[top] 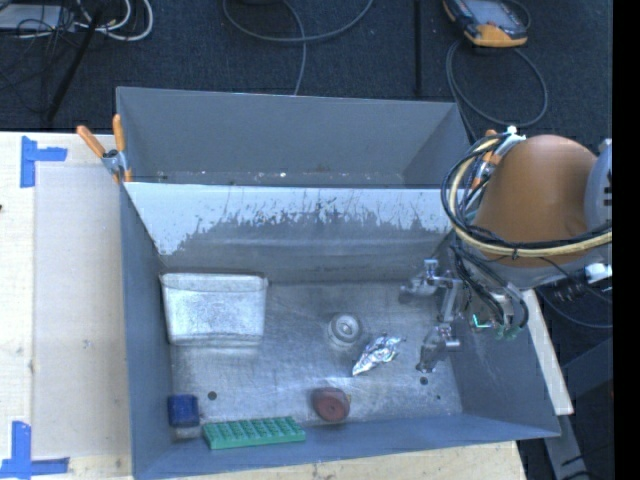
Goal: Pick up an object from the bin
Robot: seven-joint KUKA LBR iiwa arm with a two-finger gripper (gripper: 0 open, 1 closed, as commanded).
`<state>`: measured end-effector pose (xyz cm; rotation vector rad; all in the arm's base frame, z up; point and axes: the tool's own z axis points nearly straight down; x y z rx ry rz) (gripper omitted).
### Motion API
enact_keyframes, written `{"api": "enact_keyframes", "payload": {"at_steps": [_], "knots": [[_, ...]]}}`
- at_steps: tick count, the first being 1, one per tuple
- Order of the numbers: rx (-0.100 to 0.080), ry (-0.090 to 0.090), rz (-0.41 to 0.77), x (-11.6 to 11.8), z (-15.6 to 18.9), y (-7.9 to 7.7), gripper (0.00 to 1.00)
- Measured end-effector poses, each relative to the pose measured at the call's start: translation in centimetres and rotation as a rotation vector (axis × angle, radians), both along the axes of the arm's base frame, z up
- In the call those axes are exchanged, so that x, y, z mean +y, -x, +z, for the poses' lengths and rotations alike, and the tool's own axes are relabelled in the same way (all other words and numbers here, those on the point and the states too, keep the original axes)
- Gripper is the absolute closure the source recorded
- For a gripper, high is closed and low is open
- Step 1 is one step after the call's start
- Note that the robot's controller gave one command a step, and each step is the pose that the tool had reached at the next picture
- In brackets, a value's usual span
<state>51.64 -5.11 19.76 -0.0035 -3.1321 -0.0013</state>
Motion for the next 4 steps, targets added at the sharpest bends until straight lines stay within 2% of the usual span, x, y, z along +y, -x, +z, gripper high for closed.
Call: {"api": "enact_keyframes", "payload": {"at_steps": [1,2,3,4], "knots": [[-0.013,0.0,0.155,1.7,-12.8,-4.4,0.0],[-0.018,0.0,0.139,5.1,-12.5,-1.1,0.0],[-0.012,0.0,0.141,5.0,-12.4,-1.1,1.0],[-0.019,0.003,0.305,-1.6,4.5,-2.5,1.0]]}}
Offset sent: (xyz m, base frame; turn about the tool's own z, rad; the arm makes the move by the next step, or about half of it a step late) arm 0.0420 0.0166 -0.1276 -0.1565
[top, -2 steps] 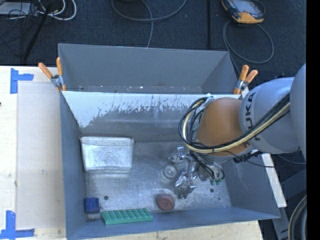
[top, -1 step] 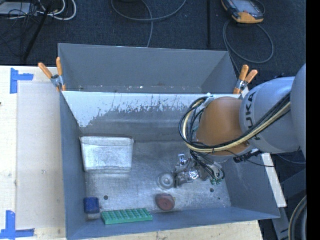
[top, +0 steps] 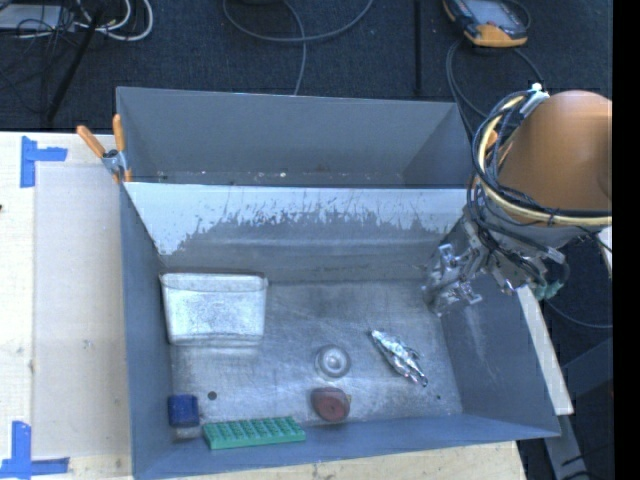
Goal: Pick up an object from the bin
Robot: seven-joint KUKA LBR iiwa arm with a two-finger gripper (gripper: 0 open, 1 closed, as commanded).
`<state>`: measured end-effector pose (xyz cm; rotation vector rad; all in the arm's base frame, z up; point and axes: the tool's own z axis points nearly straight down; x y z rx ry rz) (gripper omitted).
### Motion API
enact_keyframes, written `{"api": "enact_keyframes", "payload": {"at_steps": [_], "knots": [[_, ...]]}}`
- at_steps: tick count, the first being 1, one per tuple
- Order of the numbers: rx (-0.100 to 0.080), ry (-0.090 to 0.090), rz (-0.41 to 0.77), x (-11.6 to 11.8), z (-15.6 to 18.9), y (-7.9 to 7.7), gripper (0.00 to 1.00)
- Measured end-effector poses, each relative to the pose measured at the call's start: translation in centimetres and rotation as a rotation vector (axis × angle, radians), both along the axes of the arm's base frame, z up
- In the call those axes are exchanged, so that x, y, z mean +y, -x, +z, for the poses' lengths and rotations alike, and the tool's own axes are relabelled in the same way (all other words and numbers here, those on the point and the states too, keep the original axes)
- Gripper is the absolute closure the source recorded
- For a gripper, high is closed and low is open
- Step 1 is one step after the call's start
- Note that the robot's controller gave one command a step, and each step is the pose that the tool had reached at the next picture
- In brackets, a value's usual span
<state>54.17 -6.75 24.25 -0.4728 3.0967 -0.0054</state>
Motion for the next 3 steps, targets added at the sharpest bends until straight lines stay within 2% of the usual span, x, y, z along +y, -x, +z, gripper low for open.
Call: {"api": "enact_keyframes", "payload": {"at_steps": [1,2,3], "knots": [[0.009,-0.003,0.0,0.1,-0.5,0.2,0.0],[0.008,-0.004,0.166,0.5,-17.3,1.8,0.0],[0.009,0.001,0.533,-4.2,-16.8,1.5,0.0]]}}
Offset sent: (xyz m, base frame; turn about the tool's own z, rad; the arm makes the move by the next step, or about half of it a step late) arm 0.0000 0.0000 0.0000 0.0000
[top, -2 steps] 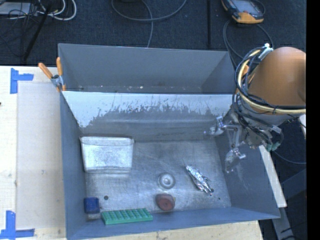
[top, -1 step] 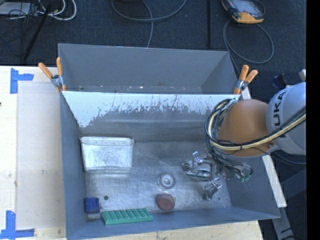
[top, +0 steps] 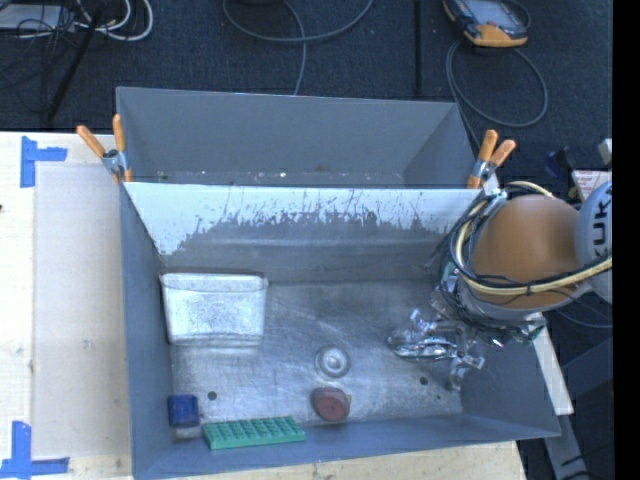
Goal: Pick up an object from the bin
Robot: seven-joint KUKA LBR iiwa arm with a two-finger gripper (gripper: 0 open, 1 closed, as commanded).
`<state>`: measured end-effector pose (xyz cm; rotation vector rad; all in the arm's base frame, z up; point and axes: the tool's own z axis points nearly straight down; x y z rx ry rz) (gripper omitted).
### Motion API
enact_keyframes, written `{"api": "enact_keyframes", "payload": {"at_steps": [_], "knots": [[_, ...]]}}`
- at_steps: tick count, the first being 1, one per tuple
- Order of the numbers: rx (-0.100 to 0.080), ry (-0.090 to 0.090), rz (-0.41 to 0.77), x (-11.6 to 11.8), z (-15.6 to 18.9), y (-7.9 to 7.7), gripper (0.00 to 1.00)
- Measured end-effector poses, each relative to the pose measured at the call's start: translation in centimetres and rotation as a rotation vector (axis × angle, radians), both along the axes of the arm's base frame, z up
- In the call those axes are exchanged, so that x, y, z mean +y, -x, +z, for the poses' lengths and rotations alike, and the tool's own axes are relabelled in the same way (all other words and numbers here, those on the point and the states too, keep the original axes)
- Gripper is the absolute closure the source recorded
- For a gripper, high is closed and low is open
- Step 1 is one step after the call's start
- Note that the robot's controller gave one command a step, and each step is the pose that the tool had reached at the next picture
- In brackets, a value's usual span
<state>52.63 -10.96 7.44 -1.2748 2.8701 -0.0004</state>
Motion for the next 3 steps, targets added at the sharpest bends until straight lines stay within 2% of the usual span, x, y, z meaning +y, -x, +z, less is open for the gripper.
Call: {"api": "enact_keyframes", "payload": {"at_steps": [1,2,3], "knots": [[-0.004,-0.001,0.053,-0.3,2.2,-4.9,0.0],[0.001,-0.002,0.048,-0.4,2.1,-4.6,1.0],[-0.006,0.0,0.286,1.3,16.3,-4.3,1.0]]}}
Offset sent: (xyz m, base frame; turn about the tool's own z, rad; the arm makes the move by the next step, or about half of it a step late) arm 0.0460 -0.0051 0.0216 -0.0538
